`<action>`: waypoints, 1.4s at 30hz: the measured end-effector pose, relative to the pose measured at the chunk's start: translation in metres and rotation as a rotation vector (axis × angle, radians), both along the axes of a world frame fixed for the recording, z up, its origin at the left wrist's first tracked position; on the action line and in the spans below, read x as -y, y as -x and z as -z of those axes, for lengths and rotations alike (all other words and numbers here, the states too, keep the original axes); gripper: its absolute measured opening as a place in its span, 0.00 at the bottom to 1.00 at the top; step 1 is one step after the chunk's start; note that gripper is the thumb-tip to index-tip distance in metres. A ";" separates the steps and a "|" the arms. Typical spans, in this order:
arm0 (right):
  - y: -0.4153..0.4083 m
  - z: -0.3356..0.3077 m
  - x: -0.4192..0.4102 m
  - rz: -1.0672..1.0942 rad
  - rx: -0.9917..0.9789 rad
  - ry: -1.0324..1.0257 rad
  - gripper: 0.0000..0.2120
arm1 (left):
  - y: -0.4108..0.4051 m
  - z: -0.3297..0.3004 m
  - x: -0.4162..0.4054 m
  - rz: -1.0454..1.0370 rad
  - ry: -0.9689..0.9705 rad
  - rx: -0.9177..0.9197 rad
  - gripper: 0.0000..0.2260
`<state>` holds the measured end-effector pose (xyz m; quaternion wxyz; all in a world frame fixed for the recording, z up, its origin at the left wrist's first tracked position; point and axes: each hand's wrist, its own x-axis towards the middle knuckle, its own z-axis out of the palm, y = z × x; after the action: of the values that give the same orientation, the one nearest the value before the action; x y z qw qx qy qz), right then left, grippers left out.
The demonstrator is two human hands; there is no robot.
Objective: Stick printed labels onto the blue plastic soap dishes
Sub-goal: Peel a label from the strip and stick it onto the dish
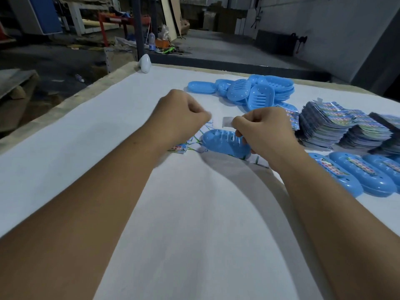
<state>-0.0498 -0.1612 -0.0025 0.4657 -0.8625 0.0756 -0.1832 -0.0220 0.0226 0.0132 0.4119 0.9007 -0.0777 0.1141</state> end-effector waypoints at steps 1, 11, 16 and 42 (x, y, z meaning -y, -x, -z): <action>0.000 0.000 -0.001 -0.011 0.019 0.015 0.11 | 0.004 0.000 0.006 0.075 0.086 -0.026 0.08; 0.002 0.001 -0.003 -0.095 0.065 0.012 0.11 | 0.011 0.005 0.018 0.172 0.180 -0.116 0.07; 0.004 0.001 -0.003 -0.139 0.059 -0.020 0.10 | 0.010 0.006 0.018 0.160 0.224 -0.125 0.08; 0.001 -0.009 0.014 -0.030 -0.107 -0.094 0.12 | -0.006 0.021 0.025 0.065 0.318 -0.178 0.11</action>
<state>-0.0510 -0.1750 0.0068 0.5038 -0.8492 0.0961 -0.1258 -0.0163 -0.0020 -0.0078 0.5577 0.8279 -0.0510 0.0311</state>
